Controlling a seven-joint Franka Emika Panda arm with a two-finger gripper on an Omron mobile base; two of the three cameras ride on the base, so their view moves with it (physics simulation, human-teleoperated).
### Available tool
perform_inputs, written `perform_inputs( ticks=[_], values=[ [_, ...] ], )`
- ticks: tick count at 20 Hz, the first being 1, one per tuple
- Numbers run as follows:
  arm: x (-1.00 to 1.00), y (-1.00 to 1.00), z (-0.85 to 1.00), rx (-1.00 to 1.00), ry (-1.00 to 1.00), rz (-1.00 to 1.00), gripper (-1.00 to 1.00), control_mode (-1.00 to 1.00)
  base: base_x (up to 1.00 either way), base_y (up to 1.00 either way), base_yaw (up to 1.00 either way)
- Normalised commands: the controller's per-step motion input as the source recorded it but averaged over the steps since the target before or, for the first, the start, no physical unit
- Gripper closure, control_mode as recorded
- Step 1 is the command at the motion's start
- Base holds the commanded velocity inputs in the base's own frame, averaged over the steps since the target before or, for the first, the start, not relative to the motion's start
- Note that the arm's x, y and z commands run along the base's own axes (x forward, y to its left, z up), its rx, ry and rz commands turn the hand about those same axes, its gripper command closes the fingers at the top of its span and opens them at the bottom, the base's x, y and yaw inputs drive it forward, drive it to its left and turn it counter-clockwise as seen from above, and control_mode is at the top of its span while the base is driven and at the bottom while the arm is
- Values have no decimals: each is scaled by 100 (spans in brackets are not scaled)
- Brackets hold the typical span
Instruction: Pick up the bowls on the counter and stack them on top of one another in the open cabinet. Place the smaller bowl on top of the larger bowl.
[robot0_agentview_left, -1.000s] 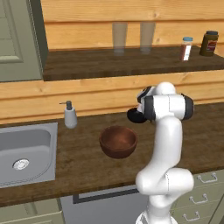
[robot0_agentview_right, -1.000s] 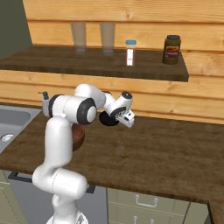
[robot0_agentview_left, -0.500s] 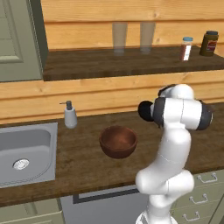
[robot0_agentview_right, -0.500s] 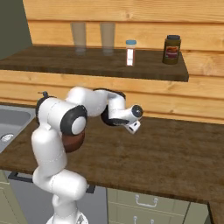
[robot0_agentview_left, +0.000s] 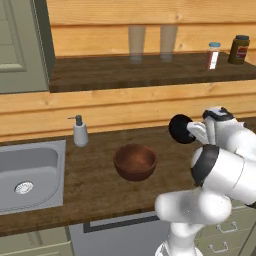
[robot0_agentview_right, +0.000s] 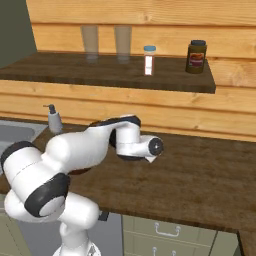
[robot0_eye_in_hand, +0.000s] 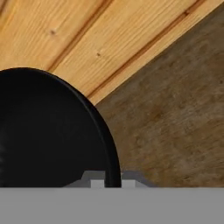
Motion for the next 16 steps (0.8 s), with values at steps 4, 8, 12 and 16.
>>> perform_inputs(
  ticks=[4, 8, 12, 16],
  values=[
    [-98, 4, 100, -1, 32, 10, 100, -100, 0, 0, 0],
    [-94, 41, 100, -12, 43, 13, 100, -100, 0, 0, 0],
    [-53, 95, 38, -14, 48, 9, 100, -100, 0, 0, 0],
    [-31, 100, -2, -7, 31, 4, 100, -100, 0, 0, 0]
  ],
)
